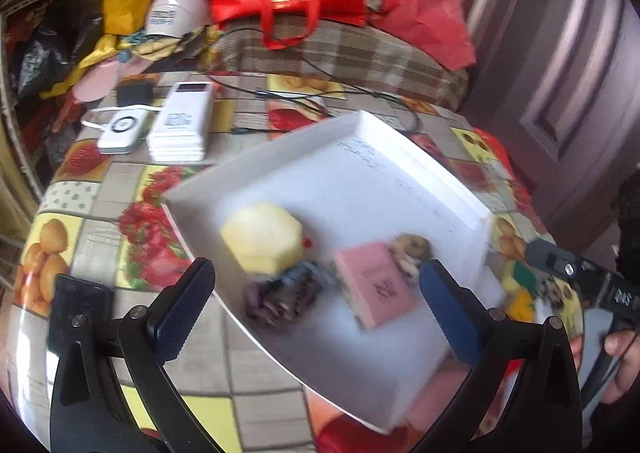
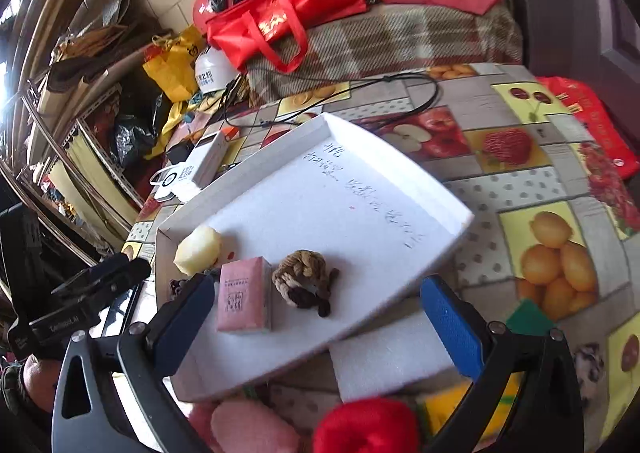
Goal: Organize soft objects
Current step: 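Grasp the pink fluffy ball with the left tool while the right tool grasps a white foam block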
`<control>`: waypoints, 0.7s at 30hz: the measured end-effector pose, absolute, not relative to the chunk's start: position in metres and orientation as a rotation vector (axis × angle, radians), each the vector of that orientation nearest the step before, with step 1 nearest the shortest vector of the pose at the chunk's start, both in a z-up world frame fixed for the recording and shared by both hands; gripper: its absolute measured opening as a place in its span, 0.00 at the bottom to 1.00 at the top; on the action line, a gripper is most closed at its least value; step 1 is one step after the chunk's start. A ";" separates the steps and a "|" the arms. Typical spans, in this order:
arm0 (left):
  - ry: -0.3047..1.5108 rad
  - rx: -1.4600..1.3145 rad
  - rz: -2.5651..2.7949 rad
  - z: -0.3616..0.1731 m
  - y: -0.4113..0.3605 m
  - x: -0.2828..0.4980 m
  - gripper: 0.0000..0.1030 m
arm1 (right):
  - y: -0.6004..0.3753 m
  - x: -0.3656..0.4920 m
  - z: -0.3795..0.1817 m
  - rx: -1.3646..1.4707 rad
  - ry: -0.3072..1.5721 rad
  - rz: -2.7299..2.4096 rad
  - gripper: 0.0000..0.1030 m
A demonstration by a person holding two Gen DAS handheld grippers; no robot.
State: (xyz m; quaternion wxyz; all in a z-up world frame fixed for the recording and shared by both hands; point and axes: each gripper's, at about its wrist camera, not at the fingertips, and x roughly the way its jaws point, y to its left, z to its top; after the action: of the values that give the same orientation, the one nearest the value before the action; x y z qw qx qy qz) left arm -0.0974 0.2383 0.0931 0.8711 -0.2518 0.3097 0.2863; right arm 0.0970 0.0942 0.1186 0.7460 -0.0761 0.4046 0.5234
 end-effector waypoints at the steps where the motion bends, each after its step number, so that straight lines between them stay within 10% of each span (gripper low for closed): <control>1: 0.652 -0.518 0.543 0.093 0.228 -0.096 1.00 | 0.089 0.097 0.120 -0.162 0.883 1.137 1.00; 21: 0.947 -0.278 0.094 0.045 0.090 -0.021 1.00 | -0.091 0.102 0.080 -0.034 1.012 0.794 1.00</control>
State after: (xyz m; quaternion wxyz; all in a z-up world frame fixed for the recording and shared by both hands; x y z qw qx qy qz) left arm -0.0208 0.0902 0.0451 0.8796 -0.1333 0.4545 0.0452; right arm 0.1016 -0.0914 0.0798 0.8001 -0.0160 0.4718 0.3702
